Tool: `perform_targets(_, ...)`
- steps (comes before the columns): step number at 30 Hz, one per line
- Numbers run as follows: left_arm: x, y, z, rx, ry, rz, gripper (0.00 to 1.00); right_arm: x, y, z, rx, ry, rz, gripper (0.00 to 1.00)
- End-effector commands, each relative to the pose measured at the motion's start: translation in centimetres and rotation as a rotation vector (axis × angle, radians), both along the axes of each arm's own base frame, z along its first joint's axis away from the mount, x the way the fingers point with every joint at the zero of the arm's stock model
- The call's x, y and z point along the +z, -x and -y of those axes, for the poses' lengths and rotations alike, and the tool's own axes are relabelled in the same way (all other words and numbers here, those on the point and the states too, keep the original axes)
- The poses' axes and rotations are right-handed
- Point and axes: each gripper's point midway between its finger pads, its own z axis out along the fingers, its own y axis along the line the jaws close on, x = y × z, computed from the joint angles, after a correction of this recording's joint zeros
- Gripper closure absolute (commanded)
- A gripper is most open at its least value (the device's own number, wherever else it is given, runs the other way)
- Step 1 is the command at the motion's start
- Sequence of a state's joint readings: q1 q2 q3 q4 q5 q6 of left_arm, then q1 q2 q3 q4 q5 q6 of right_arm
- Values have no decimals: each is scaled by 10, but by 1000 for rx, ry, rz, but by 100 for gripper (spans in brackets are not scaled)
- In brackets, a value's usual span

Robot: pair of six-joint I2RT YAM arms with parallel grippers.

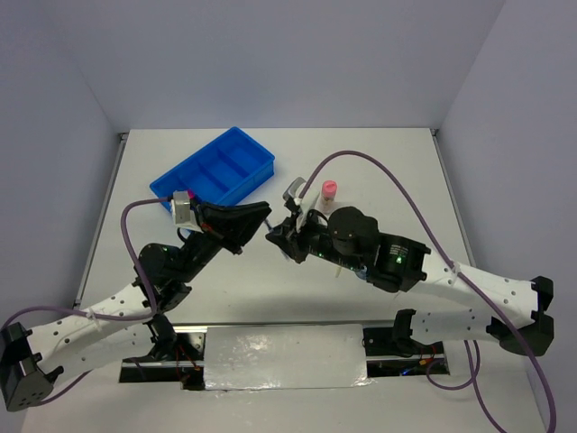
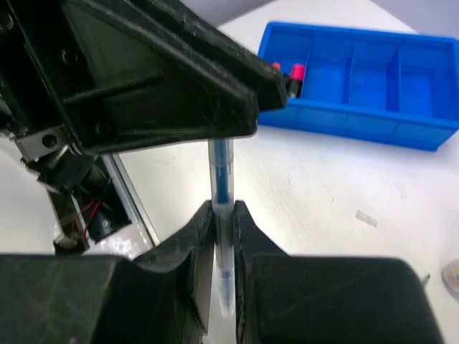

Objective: Sort the stationery into containers
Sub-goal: Close the pen cap on the pen.

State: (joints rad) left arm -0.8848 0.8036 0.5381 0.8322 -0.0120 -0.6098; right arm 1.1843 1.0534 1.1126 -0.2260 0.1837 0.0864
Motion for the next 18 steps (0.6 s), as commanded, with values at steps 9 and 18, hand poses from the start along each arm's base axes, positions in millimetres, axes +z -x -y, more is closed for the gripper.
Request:
perform_targets(9, -146, 50, 52, -283, -366, -243, 100, 217, 0, 39, -52, -634, 241, 100)
perform_targets(18, -103, 9, 22, 6, -372, -275, 74, 129, 16, 1, 107, -441, 146, 100)
